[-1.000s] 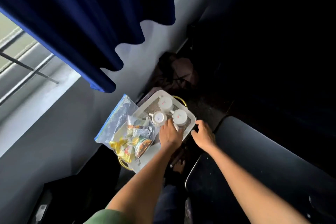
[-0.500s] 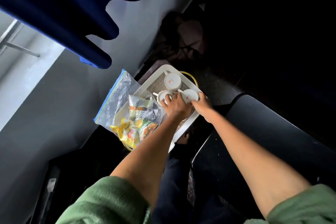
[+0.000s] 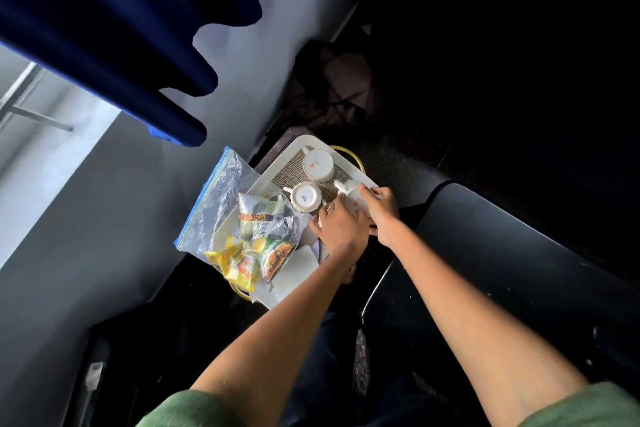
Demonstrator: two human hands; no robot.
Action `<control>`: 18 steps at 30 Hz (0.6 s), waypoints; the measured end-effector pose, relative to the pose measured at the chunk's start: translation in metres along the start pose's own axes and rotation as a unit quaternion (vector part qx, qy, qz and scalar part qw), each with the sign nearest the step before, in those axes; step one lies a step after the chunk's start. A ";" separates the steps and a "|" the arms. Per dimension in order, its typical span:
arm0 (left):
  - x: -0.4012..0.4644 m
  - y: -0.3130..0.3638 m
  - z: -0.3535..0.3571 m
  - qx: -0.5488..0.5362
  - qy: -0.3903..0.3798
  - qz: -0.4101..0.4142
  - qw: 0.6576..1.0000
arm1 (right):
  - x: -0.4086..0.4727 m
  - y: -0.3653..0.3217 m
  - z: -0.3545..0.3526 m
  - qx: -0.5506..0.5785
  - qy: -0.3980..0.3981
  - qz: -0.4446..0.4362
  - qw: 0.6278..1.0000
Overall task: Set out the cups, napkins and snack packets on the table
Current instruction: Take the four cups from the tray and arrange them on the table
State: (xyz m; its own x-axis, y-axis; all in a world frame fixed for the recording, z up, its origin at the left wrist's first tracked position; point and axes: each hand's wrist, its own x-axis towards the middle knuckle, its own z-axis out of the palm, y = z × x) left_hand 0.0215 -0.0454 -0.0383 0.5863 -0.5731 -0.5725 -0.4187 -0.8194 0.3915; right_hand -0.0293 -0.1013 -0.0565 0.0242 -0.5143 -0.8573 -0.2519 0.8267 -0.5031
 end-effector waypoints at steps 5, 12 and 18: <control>-0.036 0.002 0.002 -0.101 0.035 0.055 0.993 | -0.027 0.001 -0.015 0.046 0.027 -0.005 0.999; -0.084 0.009 0.018 -0.279 0.016 0.118 0.953 | -0.064 0.012 -0.063 0.098 0.029 -0.032 0.994; -0.112 0.034 0.020 -0.440 -0.178 -0.083 0.876 | -0.094 0.034 -0.114 0.157 -0.010 -0.043 0.987</control>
State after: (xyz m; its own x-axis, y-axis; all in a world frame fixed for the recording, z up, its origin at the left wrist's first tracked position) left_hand -0.0721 -0.0086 0.0247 0.2701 -0.5333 -0.8017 0.4402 -0.6721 0.5954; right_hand -0.1506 -0.0508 0.0193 0.0525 -0.5835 -0.8104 0.0639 0.8119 -0.5803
